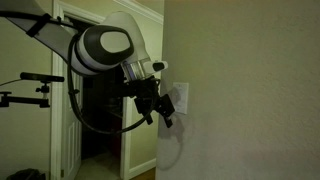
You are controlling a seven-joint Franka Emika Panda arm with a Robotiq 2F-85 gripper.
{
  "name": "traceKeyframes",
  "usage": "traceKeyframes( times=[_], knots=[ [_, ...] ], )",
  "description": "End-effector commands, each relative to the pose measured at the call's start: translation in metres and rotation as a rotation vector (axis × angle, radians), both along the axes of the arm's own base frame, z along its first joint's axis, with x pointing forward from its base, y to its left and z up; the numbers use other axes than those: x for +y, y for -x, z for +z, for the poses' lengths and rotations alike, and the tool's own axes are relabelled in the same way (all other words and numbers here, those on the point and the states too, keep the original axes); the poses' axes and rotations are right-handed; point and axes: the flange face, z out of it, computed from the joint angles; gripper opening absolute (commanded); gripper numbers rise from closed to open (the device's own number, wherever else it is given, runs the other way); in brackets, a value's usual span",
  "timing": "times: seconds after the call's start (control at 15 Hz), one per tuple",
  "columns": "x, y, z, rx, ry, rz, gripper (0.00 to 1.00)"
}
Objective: Push on the light switch
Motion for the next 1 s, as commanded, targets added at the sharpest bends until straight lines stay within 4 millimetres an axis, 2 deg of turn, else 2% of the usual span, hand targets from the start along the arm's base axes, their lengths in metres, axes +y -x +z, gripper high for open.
traceKeyframes(
  times=[0.0,0.2,0.27,0.33,0.67,0.93],
  knots=[
    [-0.001,-0.018,0.018,-0.053,-0.014,0.038,1.00],
    [0.005,-0.022,0.032,-0.092,-0.026,0.049,1.00],
    [0.007,-0.022,0.036,-0.110,-0.029,0.050,0.91],
    [0.008,-0.023,0.040,-0.131,-0.035,0.051,0.72],
    [0.011,-0.029,0.052,-0.237,-0.064,0.049,0.39],
    [0.013,-0.034,0.051,-0.273,-0.104,0.032,0.15]
  ],
)
